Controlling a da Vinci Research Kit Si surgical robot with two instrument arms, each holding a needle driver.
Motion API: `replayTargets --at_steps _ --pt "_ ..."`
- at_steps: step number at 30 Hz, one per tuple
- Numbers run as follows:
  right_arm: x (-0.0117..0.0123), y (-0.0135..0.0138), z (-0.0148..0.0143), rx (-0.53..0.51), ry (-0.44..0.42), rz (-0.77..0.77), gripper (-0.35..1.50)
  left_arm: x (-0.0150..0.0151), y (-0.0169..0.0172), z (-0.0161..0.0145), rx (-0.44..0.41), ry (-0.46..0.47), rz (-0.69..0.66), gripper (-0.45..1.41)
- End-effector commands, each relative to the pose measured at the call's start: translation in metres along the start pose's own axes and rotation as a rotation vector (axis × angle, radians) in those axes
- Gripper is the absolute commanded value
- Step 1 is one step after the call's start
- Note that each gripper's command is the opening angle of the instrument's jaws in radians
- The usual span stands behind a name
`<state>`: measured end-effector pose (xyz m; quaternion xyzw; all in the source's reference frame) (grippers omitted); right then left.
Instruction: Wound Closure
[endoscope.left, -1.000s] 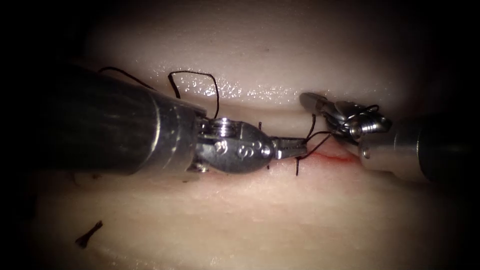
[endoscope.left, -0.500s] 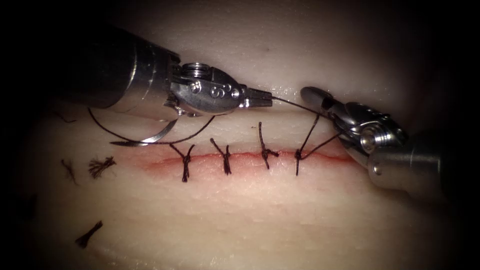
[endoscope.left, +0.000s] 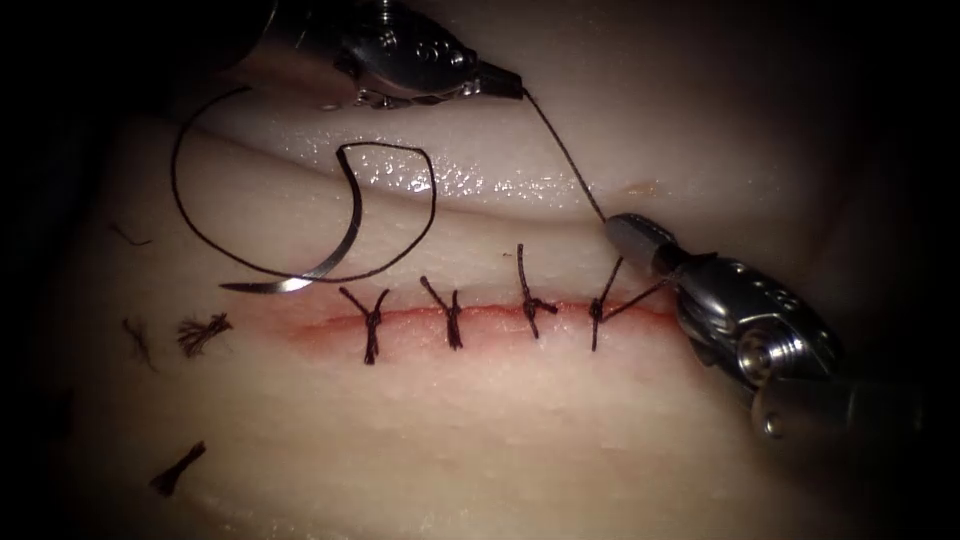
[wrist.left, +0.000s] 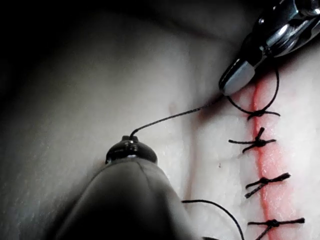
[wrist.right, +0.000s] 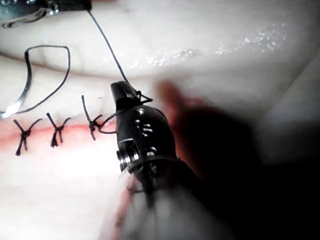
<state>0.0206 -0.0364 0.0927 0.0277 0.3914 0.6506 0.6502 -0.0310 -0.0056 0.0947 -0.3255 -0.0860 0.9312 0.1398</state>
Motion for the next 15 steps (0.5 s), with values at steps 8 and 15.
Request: replayTargets --at_steps 8,15 --pt "-0.0041 -0.0005 -0.0004 0.018 -0.026 -0.026 -0.35 0.0015 -0.0066 0.0014 0.044 -0.008 -0.054 -0.45" --pt "-0.0067 -0.0004 -0.0009 0.020 -0.046 -0.050 -0.35 0.0023 -0.0095 0.0011 0.166 0.027 -0.099 -0.45"
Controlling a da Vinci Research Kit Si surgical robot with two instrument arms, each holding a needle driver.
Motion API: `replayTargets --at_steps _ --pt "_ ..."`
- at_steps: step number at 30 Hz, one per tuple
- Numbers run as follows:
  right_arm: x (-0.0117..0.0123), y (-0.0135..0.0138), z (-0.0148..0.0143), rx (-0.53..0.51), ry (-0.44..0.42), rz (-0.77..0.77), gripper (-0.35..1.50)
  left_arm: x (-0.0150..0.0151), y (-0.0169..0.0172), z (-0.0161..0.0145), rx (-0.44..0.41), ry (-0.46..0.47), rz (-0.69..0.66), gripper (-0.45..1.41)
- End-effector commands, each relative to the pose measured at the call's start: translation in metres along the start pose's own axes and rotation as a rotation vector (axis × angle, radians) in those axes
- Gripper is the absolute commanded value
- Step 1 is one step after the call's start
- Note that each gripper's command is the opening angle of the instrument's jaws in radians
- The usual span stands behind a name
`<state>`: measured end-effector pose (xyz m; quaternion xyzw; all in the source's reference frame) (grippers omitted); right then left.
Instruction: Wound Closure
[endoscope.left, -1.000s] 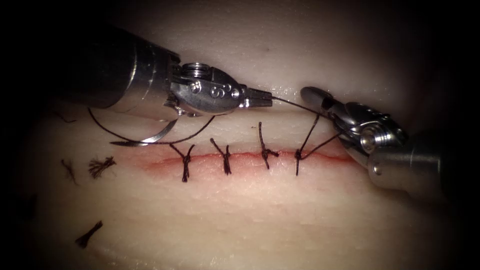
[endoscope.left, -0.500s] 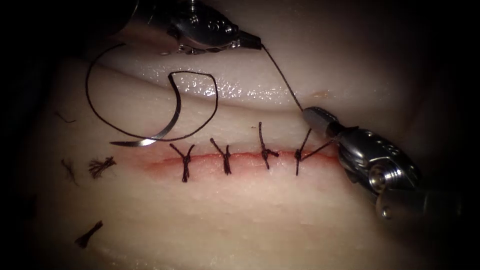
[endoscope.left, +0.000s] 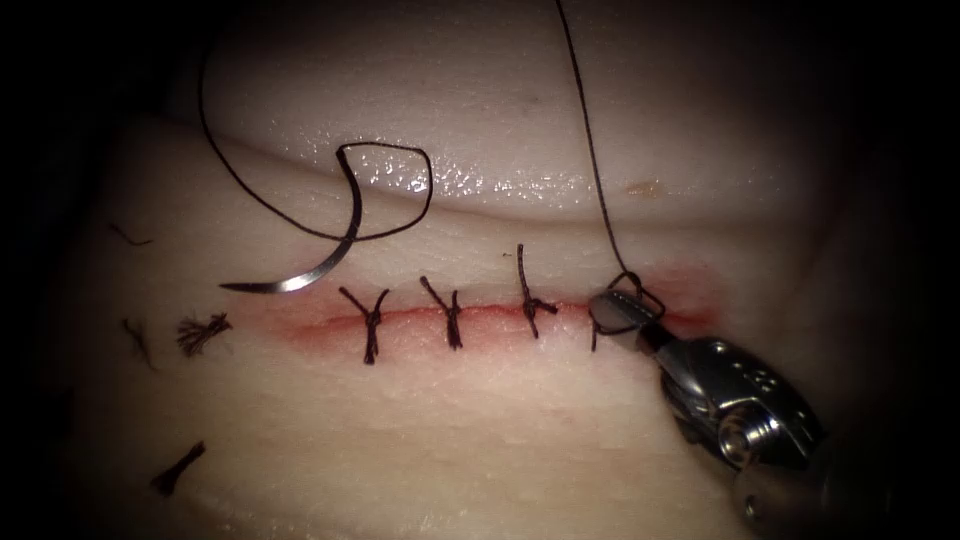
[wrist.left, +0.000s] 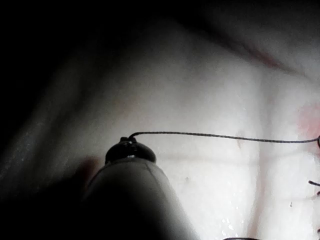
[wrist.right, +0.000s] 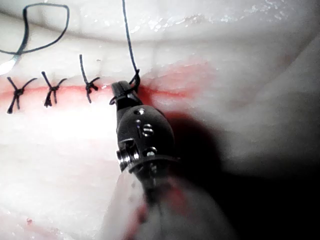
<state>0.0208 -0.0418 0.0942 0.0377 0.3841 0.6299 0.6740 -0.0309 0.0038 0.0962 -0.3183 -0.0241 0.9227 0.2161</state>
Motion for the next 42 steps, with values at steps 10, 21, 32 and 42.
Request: replayTargets --at_steps 10,21,32,42 --pt "-0.0037 -0.0007 -0.0003 0.012 -0.025 -0.017 -0.35 0.0013 -0.0030 -0.0003 0.268 0.082 -0.080 -0.45" --pt "-0.0043 -0.0017 -0.0021 0.023 -0.039 -0.015 -0.35 0.0020 -0.0054 -0.0011 0.415 0.055 -0.105 -0.45" --pt "-0.0047 -0.0021 -0.0030 0.025 -0.042 -0.018 -0.35 0.0018 -0.0061 -0.0029 0.674 0.022 -0.071 -0.45" --pt "-0.0066 -0.0039 -0.0054 0.041 -0.057 -0.001 -0.35 0.0011 -0.0078 -0.0054 0.865 -0.132 0.048 -0.45"
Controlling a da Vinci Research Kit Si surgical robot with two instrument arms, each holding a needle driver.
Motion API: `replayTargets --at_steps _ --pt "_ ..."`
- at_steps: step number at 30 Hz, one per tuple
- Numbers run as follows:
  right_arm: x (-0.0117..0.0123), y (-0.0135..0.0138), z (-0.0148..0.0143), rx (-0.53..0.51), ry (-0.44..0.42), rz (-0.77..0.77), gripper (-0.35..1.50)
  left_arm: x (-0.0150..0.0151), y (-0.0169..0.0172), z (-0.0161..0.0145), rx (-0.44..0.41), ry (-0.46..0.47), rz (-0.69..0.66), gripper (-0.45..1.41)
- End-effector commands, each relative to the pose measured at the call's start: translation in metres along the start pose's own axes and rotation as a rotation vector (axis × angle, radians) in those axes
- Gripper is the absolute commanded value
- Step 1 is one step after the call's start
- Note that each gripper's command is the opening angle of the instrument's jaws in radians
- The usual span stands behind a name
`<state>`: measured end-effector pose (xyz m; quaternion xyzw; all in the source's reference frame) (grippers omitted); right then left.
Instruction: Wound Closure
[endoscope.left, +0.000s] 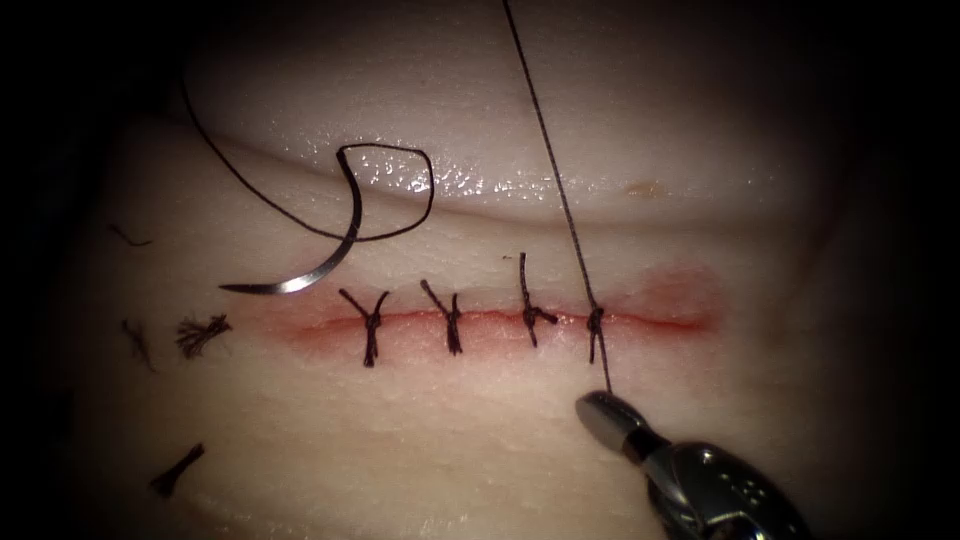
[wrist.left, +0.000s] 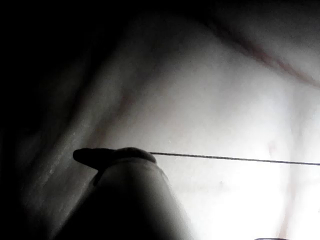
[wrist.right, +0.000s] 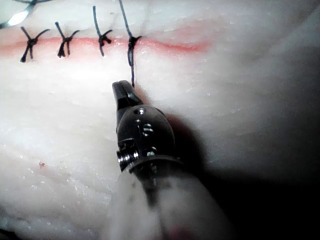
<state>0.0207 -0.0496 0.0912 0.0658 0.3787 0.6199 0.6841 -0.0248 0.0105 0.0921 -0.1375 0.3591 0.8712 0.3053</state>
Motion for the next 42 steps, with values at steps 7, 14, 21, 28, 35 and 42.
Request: replayTargets --at_steps 7,14,21,28,35,42 --pt "-0.0021 -0.0014 -0.0019 0.008 -0.013 0.014 -0.35 0.0002 -0.0002 0.0015 0.013 -0.018 0.016 -0.45" --pt "-0.0024 -0.0015 -0.0024 0.007 -0.018 0.017 -0.35 0.0000 -0.0004 0.0017 0.015 -0.024 0.018 -0.45" --pt "-0.0023 -0.0014 -0.0026 0.009 -0.020 0.023 -0.35 -0.0002 -0.0007 0.0019 0.010 -0.007 0.020 -0.45" --pt "-0.0010 -0.0017 -0.0022 0.097 -0.005 0.007 -0.35 -0.0001 0.0000 0.0009 -0.077 0.094 0.015 -0.45" --pt "0.0021 -0.0019 -0.0018 0.187 0.043 -0.011 1.09 0.0009 0.0021 -0.0023 -0.249 0.198 -0.038 -0.45" --pt "0.0058 -0.0017 -0.0020 0.251 0.047 -0.024 1.18 0.0022 0.0034 -0.0066 -0.366 0.259 -0.078 -0.45"
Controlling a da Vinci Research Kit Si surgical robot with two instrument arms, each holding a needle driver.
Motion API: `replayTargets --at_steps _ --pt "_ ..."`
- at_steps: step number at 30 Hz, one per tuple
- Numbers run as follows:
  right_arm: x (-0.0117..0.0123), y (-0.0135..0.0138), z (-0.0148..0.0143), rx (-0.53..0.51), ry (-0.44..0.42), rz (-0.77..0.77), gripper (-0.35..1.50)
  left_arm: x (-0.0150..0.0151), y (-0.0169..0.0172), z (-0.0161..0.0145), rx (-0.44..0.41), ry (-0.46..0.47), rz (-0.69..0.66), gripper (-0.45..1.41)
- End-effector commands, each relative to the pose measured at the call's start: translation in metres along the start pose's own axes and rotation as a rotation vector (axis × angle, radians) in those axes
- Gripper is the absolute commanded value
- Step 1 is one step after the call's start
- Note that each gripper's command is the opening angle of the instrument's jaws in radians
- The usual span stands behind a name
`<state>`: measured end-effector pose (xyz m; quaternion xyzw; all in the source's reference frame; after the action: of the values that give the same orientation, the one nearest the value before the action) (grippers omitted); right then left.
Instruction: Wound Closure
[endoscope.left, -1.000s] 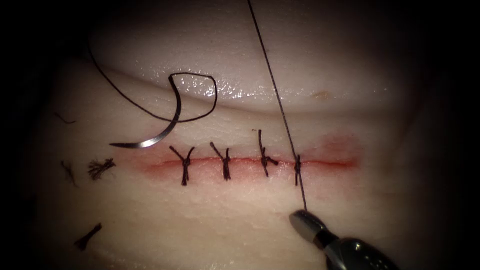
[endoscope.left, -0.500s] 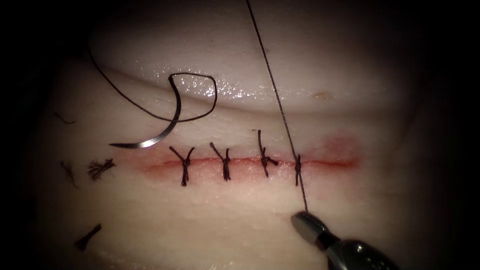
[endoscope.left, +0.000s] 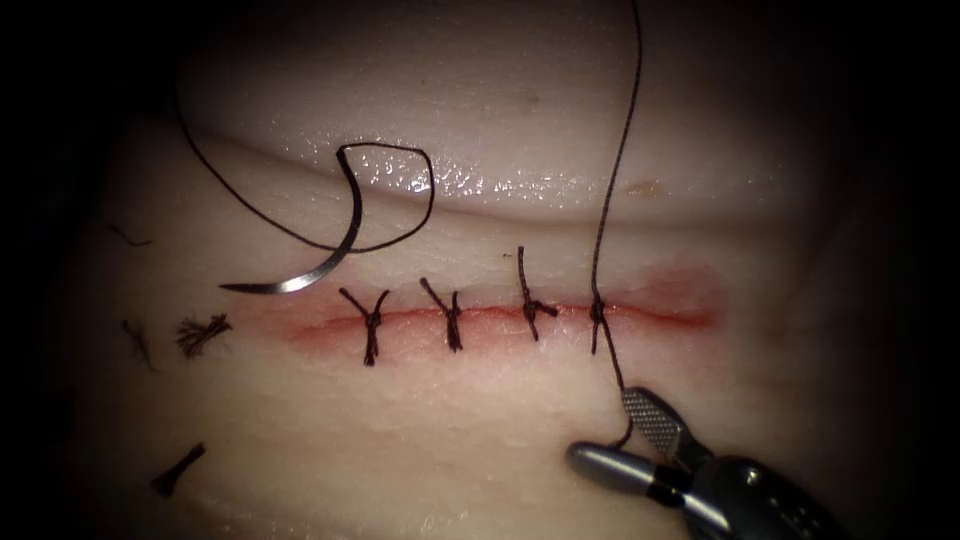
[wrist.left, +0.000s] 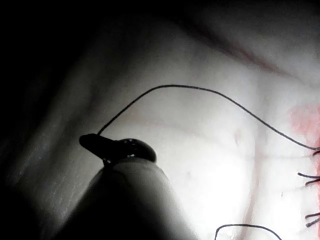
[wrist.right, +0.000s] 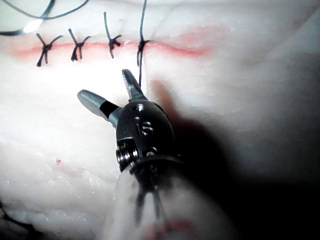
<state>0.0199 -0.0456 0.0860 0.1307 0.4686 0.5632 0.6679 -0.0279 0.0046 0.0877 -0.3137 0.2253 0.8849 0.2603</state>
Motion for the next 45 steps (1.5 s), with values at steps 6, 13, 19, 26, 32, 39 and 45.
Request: replayTargets --at_steps 6,13,19,26,32,39,45 --pt "0.0046 0.0020 0.0008 0.002 -0.027 -0.022 0.76 0.0035 0.0003 -0.0042 -0.029 0.069 -0.049 -0.45" --pt "0.0058 0.0041 0.0024 0.000 -0.043 -0.025 1.03 0.0069 0.0001 -0.0080 -0.015 0.084 -0.069 -0.45" --pt "0.0061 0.0062 0.0051 -0.010 -0.037 -0.076 1.13 0.0094 -0.0010 -0.0101 0.035 0.115 -0.079 -0.45" --pt "0.0047 0.0073 0.0067 -0.022 -0.053 -0.098 1.08 0.0104 -0.0004 -0.0119 0.054 0.129 -0.084 -0.45" --pt "0.0046 0.0075 0.0078 -0.029 -0.050 -0.158 1.04 0.0109 0.0000 -0.0132 0.093 0.187 -0.093 -0.45" --pt "0.0049 0.0074 0.0084 -0.033 -0.046 -0.214 1.04 0.0114 0.0004 -0.0153 0.147 0.257 -0.124 -0.45" --pt "0.0051 0.0071 0.0096 -0.045 -0.042 -0.268 0.91 0.0115 0.0006 -0.0163 0.171 0.303 -0.154 -0.45"
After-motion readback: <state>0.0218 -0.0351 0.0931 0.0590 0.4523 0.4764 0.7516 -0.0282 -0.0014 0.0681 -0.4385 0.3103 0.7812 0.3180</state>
